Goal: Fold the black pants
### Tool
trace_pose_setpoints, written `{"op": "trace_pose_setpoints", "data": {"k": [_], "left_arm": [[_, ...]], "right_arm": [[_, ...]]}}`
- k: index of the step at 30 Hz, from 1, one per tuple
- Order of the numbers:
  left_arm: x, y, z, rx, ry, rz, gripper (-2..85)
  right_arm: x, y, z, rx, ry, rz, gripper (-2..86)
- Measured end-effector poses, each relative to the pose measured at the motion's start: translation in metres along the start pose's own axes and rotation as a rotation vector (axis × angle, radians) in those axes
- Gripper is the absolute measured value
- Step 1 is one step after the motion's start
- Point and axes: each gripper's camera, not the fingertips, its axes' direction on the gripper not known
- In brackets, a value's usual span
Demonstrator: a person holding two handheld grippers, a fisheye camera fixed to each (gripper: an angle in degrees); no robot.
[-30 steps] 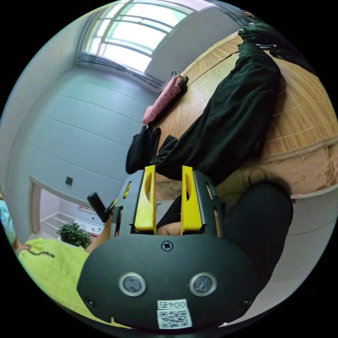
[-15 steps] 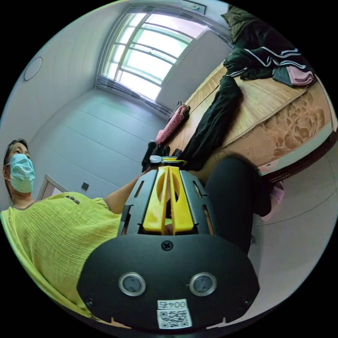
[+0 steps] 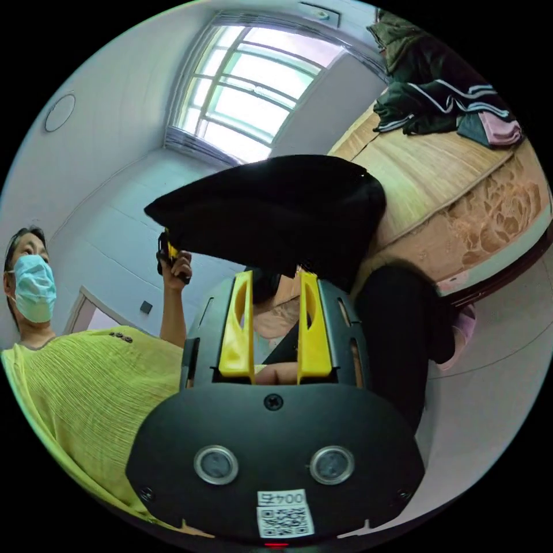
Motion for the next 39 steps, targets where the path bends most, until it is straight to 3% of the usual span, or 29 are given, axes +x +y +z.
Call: {"op": "trace_pose_setpoints", "data": {"k": [9,19,25,39], "left_arm": [[-0.132,0.197,-0.132,0.179,-0.059,-0.508,4.6],[-0.171,0.234,-0.180,0.214,-0.073,-0.543,4.5],[-0.194,0.253,-0.193,0.249,-0.071,-0.590,4.5],[-0.215,0.269,-0.193,0.238,-0.104,-0.626,4.7]], "right_arm": [[0.043,-0.044,0.078,-0.150,-0.051,0.134,13.6],[0.118,-0.166,0.206,-0.176,-0.080,0.365,12.4],[0.139,-0.223,0.256,-0.156,0.058,0.413,14.4],[0.146,-0.289,0.353,-0.278,0.257,0.333,10.4]]}}
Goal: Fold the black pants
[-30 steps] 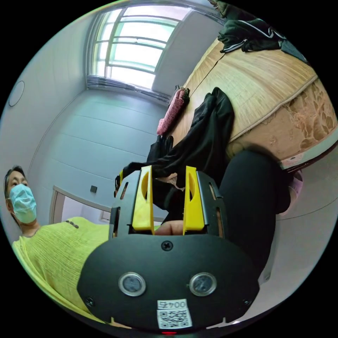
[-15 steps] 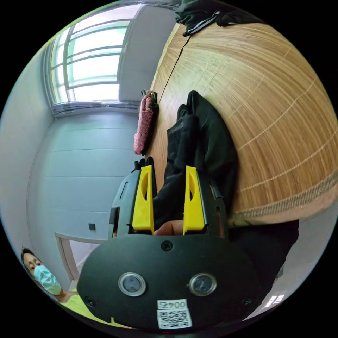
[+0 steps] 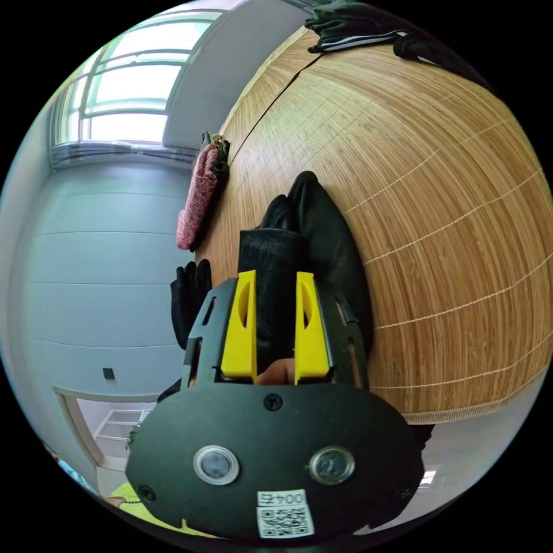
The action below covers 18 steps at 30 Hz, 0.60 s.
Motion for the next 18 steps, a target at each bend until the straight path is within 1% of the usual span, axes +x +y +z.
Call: {"op": "trace_pose_setpoints", "data": {"k": [1,3,5,7,11,12,14,15,18], "left_arm": [[-0.001,0.000,0.001,0.001,0.002,-0.001,4.7],[-0.004,0.002,0.004,0.005,0.007,-0.010,4.7],[-0.006,0.004,0.007,0.006,0.009,-0.015,4.7],[-0.007,0.005,0.009,0.007,0.011,-0.021,4.6],[-0.010,0.009,0.019,0.002,0.014,-0.032,4.6],[-0.009,0.010,0.022,-0.002,0.011,-0.030,4.6],[-0.007,0.011,0.029,-0.010,0.007,-0.023,4.6],[-0.004,0.012,0.033,-0.017,0.001,-0.012,4.6],[0.004,0.011,0.048,-0.036,-0.038,0.022,4.7]], "right_arm": [[-0.004,-0.002,0.004,0.000,0.037,-0.006,8.1],[-0.008,-0.004,0.009,-0.002,0.054,-0.007,7.5],[-0.007,-0.004,0.011,0.014,0.051,0.017,8.1],[-0.006,0.000,0.010,0.076,0.056,0.041,9.7],[-0.007,-0.002,0.027,0.024,-0.034,0.028,10.5],[-0.012,-0.003,0.034,0.014,-0.015,0.010,9.8],[-0.022,-0.003,0.041,0.015,0.077,-0.012,5.6],[-0.031,0.000,0.044,0.033,0.147,-0.036,4.4],[-0.061,0.018,0.039,0.131,0.187,-0.115,2.9]]}}
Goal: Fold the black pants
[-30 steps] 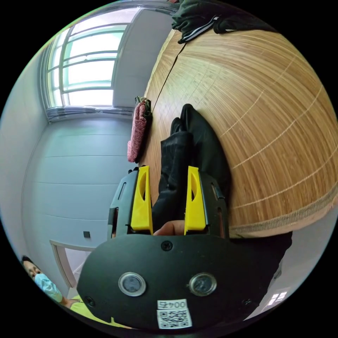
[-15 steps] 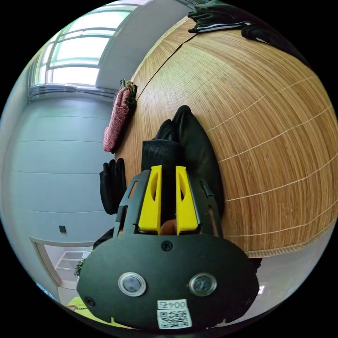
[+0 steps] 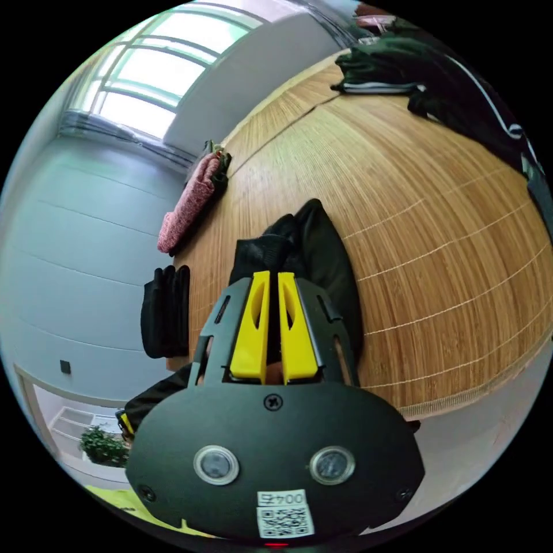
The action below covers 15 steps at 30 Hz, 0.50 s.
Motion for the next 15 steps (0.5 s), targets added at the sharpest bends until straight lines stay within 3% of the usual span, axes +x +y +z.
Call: {"op": "trace_pose_setpoints", "data": {"k": [5,10,12,15], "left_arm": [[0.022,-0.020,0.046,-0.058,-0.078,0.082,5.1],[0.060,-0.065,0.132,-0.198,-0.238,0.275,7.6],[0.077,-0.077,0.168,-0.321,-0.452,0.333,16.3],[0.094,-0.066,0.191,-0.453,-0.635,0.418,25.4]], "right_arm": [[-0.068,0.044,-0.033,0.168,0.038,-0.218,2.1],[-0.111,0.079,-0.040,0.118,-0.210,-0.268,1.8],[-0.117,0.087,-0.037,0.084,-0.248,-0.256,1.9],[-0.122,0.100,-0.036,0.076,-0.281,-0.251,2.1]]}}
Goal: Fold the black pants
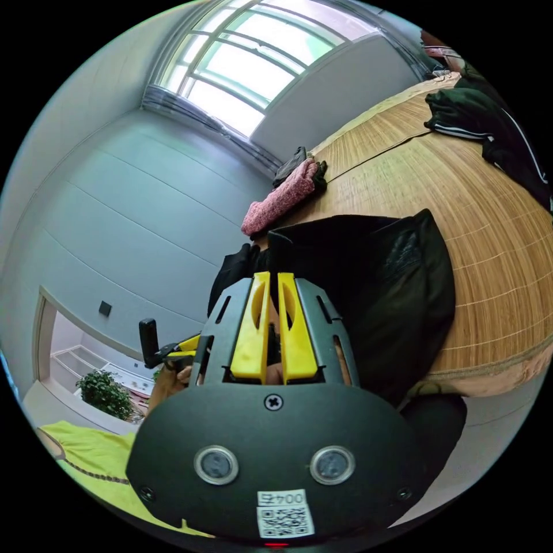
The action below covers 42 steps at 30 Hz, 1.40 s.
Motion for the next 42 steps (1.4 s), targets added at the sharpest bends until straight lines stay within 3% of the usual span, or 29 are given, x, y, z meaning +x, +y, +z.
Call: {"op": "trace_pose_setpoints", "data": {"k": [5,11,14,16,18,20,25,29,32,34,35,38,42], "left_arm": [[0.013,0.021,-0.004,-0.086,-0.073,0.069,27.4],[-0.020,0.040,0.002,-0.208,-0.180,-0.013,27.2],[-0.028,0.037,0.011,-0.319,-0.357,0.002,28.2],[-0.020,0.028,-0.006,-0.252,-0.306,0.031,29.4],[-0.004,0.016,-0.044,0.007,-0.121,0.070,30.2],[0.023,0.010,-0.049,0.084,-0.086,0.158,30.2],[0.112,0.002,0.025,0.055,-0.082,0.323,31.4],[0.149,-0.002,0.065,0.069,-0.237,0.344,31.3],[0.138,-0.004,0.066,0.114,-0.469,0.268,26.2],[0.123,0.004,0.049,0.211,-0.576,0.197,9.1],[0.114,0.015,0.029,0.307,-0.542,0.190,1.0],[0.083,0.032,-0.013,0.380,-0.354,0.140,-0.2],[0.045,0.065,-0.073,0.464,-0.071,0.184,-0.6]], "right_arm": [[-0.006,0.003,0.008,-0.036,0.028,-0.023,2.2],[0.003,-0.005,-0.001,0.014,0.009,0.053,1.9],[0.013,-0.005,-0.003,0.038,0.005,0.101,1.8],[0.013,-0.002,0.005,0.013,-0.011,0.116,1.8],[0.008,0.001,0.014,-0.010,-0.036,0.110,1.8],[-0.003,0.003,0.024,-0.035,-0.052,0.086,1.8],[-0.045,0.005,0.051,-0.143,-0.079,0.002,1.9],[-0.075,0.007,0.059,-0.213,-0.071,-0.084,1.9],[-0.092,0.009,0.056,-0.257,-0.101,-0.146,2.1],[-0.099,0.013,0.046,-0.257,-0.125,-0.185,2.8],[-0.100,0.014,0.043,-0.251,-0.131,-0.198,3.0],[-0.096,0.017,0.016,-0.200,-0.229,-0.295,6.4],[-0.052,0.020,-0.021,-0.075,-0.195,-0.382,16.5]]}}
